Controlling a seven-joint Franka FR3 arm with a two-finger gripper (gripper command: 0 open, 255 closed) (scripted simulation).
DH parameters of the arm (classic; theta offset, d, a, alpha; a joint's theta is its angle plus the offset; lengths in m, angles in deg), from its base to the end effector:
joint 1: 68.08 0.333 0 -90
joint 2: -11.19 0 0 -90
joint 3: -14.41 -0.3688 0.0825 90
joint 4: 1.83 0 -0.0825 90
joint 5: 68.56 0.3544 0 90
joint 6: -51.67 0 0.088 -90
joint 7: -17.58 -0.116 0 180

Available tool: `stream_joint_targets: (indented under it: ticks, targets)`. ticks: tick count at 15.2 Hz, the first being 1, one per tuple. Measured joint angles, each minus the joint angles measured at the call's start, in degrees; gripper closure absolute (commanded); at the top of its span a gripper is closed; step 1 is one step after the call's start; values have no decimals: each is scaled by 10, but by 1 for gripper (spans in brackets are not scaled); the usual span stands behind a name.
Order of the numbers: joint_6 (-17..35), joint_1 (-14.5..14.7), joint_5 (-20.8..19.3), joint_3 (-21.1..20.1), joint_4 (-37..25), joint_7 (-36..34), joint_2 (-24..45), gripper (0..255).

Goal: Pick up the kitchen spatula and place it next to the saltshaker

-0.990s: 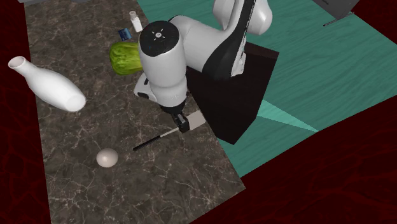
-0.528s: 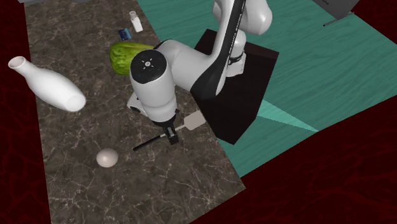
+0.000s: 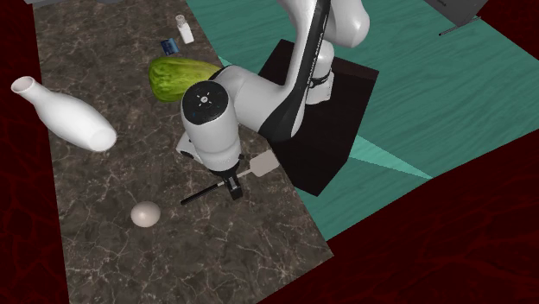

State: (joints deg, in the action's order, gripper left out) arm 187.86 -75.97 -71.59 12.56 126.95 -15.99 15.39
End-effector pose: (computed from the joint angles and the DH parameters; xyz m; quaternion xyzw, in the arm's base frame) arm 0.5162 -0.0557 0.4027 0.9464 -0.3212 0.0314 0.0105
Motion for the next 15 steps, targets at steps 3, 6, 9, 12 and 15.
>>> stream_joint_targets:
  ticks: [3, 6, 9, 12, 15]
  targets:
    - [1, 0, 0, 0, 0, 0, 0, 255]
    - [1, 0, 0, 0, 0, 0, 0, 255]
    - [1, 0, 0, 0, 0, 0, 0, 255]
    - [1, 0, 0, 0, 0, 0, 0, 255]
    - [-8, 0, 1, 0, -1, 0, -7, 255]
